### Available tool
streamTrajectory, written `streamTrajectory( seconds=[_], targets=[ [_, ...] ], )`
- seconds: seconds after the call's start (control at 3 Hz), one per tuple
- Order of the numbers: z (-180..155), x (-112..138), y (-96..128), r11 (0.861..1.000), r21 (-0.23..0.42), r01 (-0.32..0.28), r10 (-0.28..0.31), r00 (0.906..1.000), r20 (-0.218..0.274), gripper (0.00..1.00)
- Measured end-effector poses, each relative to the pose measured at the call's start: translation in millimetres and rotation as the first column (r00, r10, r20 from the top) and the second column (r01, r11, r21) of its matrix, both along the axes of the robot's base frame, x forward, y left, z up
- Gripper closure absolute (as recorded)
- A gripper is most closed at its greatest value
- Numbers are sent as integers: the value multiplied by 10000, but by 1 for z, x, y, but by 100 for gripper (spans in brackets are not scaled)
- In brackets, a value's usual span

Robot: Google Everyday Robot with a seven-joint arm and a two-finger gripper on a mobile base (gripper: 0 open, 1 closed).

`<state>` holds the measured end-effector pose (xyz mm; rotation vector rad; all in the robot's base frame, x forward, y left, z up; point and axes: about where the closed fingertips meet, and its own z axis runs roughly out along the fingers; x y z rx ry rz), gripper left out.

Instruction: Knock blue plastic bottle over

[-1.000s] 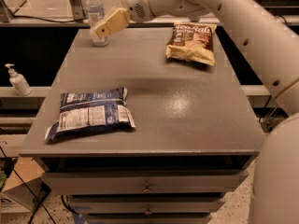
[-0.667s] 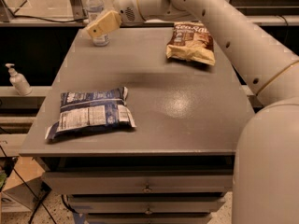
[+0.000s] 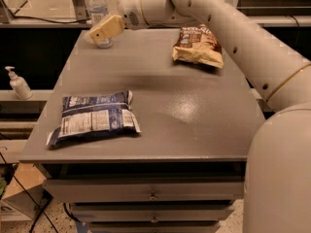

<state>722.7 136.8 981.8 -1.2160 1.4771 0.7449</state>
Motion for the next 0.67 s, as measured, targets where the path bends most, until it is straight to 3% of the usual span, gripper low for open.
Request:
streamTrajectory(
  seconds=[0.67],
  targets=[
    [-22, 48, 11, 9943, 192, 1046, -1053, 9938, 346, 0]
  ],
)
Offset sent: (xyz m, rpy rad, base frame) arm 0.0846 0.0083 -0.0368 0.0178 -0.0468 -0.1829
